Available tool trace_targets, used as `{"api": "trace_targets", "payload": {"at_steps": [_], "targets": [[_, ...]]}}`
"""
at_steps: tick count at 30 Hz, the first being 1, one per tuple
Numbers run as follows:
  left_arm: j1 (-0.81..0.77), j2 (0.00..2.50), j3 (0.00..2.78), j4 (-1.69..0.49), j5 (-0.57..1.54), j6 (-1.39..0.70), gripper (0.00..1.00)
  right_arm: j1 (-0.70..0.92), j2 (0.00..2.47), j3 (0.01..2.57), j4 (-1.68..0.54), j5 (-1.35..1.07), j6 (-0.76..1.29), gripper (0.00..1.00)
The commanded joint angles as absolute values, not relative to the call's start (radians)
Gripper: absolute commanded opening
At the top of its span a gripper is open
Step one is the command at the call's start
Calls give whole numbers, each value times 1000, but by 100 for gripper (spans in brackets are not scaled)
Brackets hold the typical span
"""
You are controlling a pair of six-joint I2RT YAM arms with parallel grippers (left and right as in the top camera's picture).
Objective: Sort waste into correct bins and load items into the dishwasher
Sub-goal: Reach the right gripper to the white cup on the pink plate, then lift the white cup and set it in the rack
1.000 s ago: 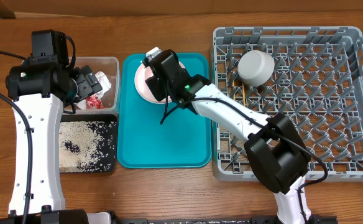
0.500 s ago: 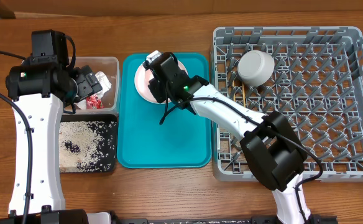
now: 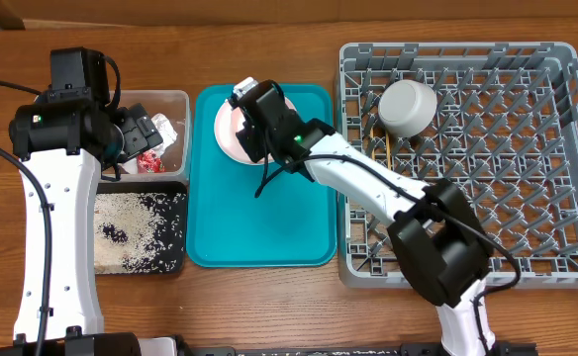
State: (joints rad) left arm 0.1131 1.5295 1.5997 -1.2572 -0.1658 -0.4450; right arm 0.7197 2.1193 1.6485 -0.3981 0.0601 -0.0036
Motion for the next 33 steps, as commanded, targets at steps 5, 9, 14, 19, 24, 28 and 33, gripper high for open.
{"api": "trace_targets", "payload": {"at_steps": [5,9,14,19,24,28,33], "targets": [[112,1520,1611,-1256,-175,-434,100,716,1936,1671,-429,64,22,4],[112,1520,1611,-1256,-175,-434,100,705,1827,1671,-445,-9,74,4],[112,1520,1611,-1256,-175,-434,100,633,1698,1671,-503,-175,163,4],[112,1520,1611,-1256,-175,-434,100,465,1650,1671,-641,-467,240,4],[112,1520,1611,-1256,-175,-434,100,252,1654,1618,-703,-894,241,4],[112,1520,1611,-1256,-175,-434,100,128,1654,1519,-702,-1052,241,4],[112,1520,1611,-1256,-175,-434,100,14,1654,1367,-651,-1140,240,4]]}}
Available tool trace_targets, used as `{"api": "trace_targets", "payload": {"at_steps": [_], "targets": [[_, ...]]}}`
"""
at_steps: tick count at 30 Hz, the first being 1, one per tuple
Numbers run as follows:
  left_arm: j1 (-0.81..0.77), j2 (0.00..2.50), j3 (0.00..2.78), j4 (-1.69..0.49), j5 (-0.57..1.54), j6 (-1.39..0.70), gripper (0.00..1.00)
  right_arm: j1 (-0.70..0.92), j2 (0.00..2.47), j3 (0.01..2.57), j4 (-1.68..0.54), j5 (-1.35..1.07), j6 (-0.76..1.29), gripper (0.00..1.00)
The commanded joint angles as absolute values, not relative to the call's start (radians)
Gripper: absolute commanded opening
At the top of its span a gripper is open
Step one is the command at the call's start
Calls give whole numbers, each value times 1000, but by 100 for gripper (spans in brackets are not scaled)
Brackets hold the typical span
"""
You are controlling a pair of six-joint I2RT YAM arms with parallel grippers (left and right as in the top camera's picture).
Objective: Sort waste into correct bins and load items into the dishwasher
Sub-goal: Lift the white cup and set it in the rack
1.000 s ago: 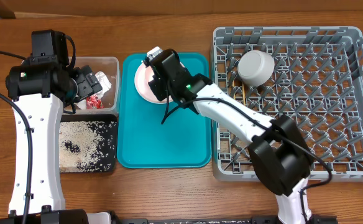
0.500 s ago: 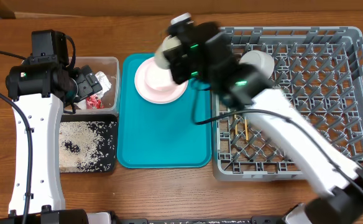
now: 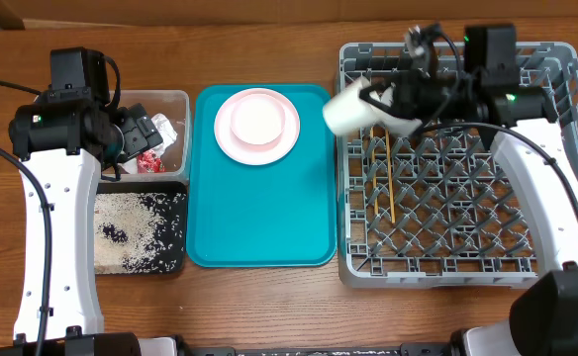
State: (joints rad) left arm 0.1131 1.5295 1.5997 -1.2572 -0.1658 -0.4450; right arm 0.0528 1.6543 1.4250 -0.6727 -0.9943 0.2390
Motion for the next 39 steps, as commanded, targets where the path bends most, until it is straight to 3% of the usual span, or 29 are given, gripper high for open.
{"api": "trace_targets", "payload": {"at_steps": [1,16,27,39], "targets": [[112,1520,1611,-1256,-175,-434,100,-3,1654,1335,-628,-1155,240,4],[112,1520,1611,-1256,-175,-434,100,-162,1655,1028,-476,-1154,229,4],[112,1520,1611,-1256,-175,-434,100,-165,1655,1000,-473,-1188,252,4],[112,1520,1611,-1256,-175,-434,100,-179,1655,966,-509,-1021,204,4]]}}
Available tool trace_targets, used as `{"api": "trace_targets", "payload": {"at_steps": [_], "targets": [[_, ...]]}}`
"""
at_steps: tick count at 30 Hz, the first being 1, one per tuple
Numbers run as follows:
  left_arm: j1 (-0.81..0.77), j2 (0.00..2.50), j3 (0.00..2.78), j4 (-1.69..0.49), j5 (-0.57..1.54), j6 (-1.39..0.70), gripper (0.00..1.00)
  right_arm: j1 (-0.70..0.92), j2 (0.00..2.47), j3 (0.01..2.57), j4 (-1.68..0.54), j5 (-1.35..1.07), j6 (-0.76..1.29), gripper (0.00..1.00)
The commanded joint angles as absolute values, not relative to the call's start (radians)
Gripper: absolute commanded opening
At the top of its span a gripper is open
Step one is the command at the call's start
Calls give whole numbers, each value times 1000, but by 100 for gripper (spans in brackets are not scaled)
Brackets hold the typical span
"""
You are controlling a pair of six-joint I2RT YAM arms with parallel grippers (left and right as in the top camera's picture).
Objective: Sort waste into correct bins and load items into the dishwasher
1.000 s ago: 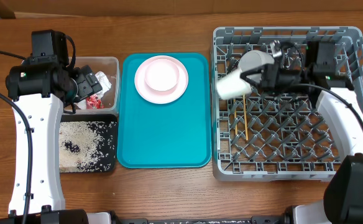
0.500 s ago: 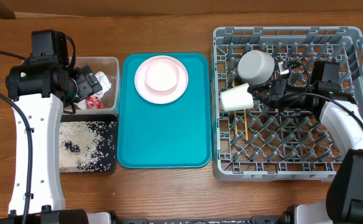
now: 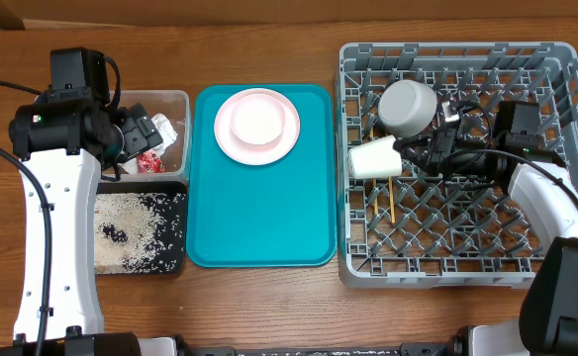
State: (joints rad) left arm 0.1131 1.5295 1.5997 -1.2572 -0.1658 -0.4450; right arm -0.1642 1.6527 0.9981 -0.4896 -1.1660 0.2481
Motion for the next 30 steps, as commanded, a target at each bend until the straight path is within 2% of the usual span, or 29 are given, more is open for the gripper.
{"api": "trace_targets", "payload": {"at_steps": [1,8,11,14,24,30], "targets": [[112,1520,1611,-1256,-175,-434,100,-185,1655,966,-512,-1021,201,4],[112,1520,1611,-1256,-175,-434,100,-254,1655,966,-549,-1021,178,5],[112,1520,1611,-1256,-175,-434,100,-274,1655,966,-573,-1020,146,20],[112,1520,1611,-1256,-175,-434,100,-310,1655,967,-586,-1022,138,27],[112,1520,1611,-1256,-175,-434,100,-453,1615,1041,-698,-1021,137,33],[112,1520,1611,-1256,-175,-434,100,-407,1522,1164,-827,-875,137,33]]}}
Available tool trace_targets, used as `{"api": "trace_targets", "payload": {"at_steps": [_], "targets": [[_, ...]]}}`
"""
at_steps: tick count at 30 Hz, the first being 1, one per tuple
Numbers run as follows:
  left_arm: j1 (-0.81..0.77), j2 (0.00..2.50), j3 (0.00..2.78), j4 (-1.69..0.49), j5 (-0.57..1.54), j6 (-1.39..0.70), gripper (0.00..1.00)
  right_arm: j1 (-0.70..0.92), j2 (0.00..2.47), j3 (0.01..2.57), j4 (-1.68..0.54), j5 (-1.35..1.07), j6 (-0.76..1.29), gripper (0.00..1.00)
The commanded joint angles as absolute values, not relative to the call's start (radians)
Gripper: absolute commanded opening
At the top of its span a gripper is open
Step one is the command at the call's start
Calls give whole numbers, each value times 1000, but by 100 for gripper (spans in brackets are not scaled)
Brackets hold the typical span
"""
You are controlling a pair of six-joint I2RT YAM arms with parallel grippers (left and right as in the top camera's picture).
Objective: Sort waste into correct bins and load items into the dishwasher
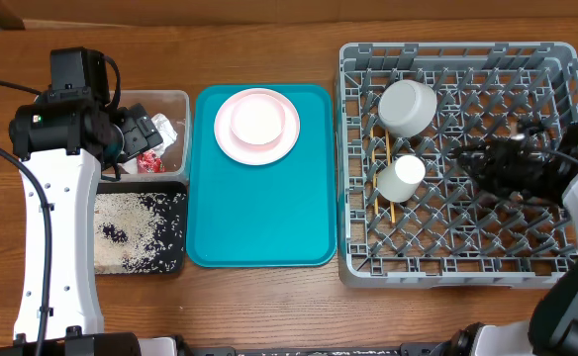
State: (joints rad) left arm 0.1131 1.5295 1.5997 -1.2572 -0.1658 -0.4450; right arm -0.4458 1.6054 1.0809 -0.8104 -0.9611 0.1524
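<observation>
A white cup (401,178) stands mouth down in the grey dishwasher rack (556,262), left of centre. Behind it a grey-white bowl (408,106) rests in the rack, and a wooden chopstick (391,203) lies between the tines. My right gripper (470,160) is low over the rack, to the right of the cup and apart from it, open and empty. A pink plate (257,124) with a smaller dish on it sits at the back of the teal tray (259,218). My left gripper (136,133) hangs over the clear bin (175,99); its fingers are too dark to read.
The clear bin holds wrappers and red-and-white scraps. In front of it a black bin (141,232) holds pale grainy waste. The rack fills the table's right side, with upright tines throughout.
The right gripper has let go of the white cup and moved right across the rack. The cup, then on its side in the fingers, now stands mouth down. The left arm has not moved.
The right gripper was down at the plate on the tray. Then it held a white cup in the air at the rack's left edge. Then the cup lay sideways in the rack, still gripped. Now it stands released in the rack. The left arm stayed over the clear bin.
</observation>
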Motion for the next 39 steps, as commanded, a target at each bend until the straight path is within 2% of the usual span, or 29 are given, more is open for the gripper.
{"api": "trace_targets", "payload": {"at_steps": [1,7,8,10,14,22,31,36,39], "targets": [[112,1520,1611,-1256,-175,-434,100,-377,1499,1192,-848,-823,137,33],[112,1520,1611,-1256,-175,-434,100,-53,1415,1372,-954,-371,138,32],[112,1520,1611,-1256,-175,-434,100,1,1415,1389,-979,-284,146,25],[112,1520,1611,-1256,-175,-434,100,89,1415,1394,-1018,-124,199,4],[112,1520,1611,-1256,-175,-434,100,185,1439,1391,-1134,56,304,4],[112,1520,1611,-1256,-175,-434,100,190,1509,1307,-1097,-81,307,4],[112,1520,1611,-1256,-175,-434,100,185,1570,1238,-1000,-72,307,4],[112,1520,1611,-1256,-175,-434,100,175,1545,1390,-1068,-94,290,4],[112,1520,1611,-1256,-175,-434,100,198,1527,1585,-1129,-234,238,4]]}}
